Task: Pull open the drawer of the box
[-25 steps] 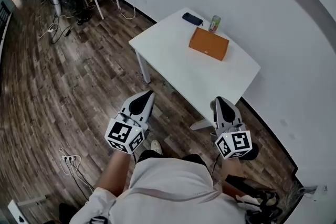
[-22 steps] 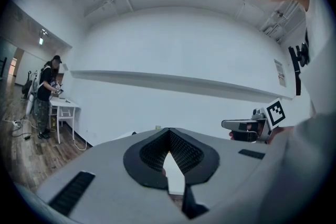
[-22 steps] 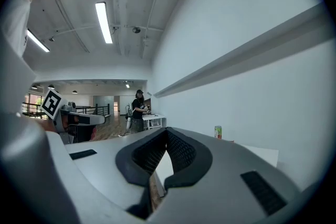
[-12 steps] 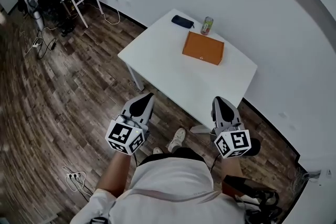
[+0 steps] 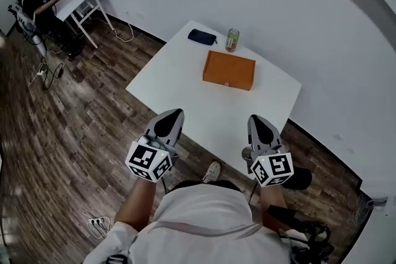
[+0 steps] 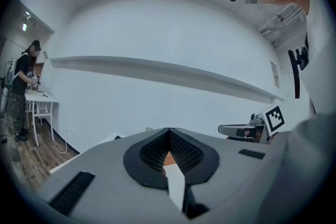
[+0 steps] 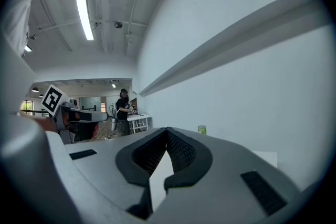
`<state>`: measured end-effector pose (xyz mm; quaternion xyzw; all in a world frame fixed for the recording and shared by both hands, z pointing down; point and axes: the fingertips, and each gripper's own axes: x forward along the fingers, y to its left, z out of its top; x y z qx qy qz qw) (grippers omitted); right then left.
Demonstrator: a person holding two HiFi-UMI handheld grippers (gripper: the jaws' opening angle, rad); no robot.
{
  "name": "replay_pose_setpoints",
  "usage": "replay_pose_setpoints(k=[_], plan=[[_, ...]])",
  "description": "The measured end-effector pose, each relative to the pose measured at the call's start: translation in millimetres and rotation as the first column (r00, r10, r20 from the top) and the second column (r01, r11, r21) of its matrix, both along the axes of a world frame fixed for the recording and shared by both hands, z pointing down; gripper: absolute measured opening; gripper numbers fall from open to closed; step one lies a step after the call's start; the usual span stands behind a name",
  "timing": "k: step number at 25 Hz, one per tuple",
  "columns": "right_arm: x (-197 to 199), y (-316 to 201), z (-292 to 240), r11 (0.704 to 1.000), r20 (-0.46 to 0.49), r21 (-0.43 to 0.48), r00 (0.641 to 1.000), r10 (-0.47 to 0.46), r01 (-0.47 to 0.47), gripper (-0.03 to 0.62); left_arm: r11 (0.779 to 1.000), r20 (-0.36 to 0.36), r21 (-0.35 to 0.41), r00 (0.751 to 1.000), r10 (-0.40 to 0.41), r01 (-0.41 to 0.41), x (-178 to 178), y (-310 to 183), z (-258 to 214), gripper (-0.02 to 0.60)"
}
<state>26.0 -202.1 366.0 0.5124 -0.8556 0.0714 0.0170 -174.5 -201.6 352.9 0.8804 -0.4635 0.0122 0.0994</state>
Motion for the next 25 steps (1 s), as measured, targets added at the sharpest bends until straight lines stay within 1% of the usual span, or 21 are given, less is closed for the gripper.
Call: replay_pose_setpoints(k=[5,8,11,13,15,19,25], plan=[[16,-30,14,1.0,0.004,-0.029,1.0,-0.001,0.001,0.003,0.999,0.019,-0.033,1.0,0.005,-0.005,19,-32,13,0.009],[24,-38,22,0.998,0.012,-0.054,1.0,0.02,-0.019,0.003,0.998,0.024,-0.054,0.999,0.021,-0.02,25,-46,21,0.008],[30,-41,27,0.997,0.0,-0.065,0.999,0.044,-0.044,0.003,0.997,0.028,-0.071,0.999,0.038,-0.036,30,-61,32,0.009],[35,-43,29,0.995,-0.01,-0.07,0.998,0.07,-0.07,0.003,0.995,0.045,-0.086,0.998,0.054,-0.049,37,-74,44,0.009],[39,-44,32,0.992,-0.011,-0.082,0.995,0.1,-0.1,0.003,0.991,0.068,-0.114,0.994,0.08,-0.072,47,-89,61,0.009],[47,-44,46,0.983,-0.025,-0.12,0.991,0.134,-0.136,0.003,0.975,0.114,-0.194,0.985,0.13,-0.106,77,-121,107,0.009],[66,-46,74,0.973,-0.052,-0.167,0.987,0.155,-0.162,0.003,0.958,0.147,-0.269,0.979,0.145,-0.101,118,-165,169,0.021]])
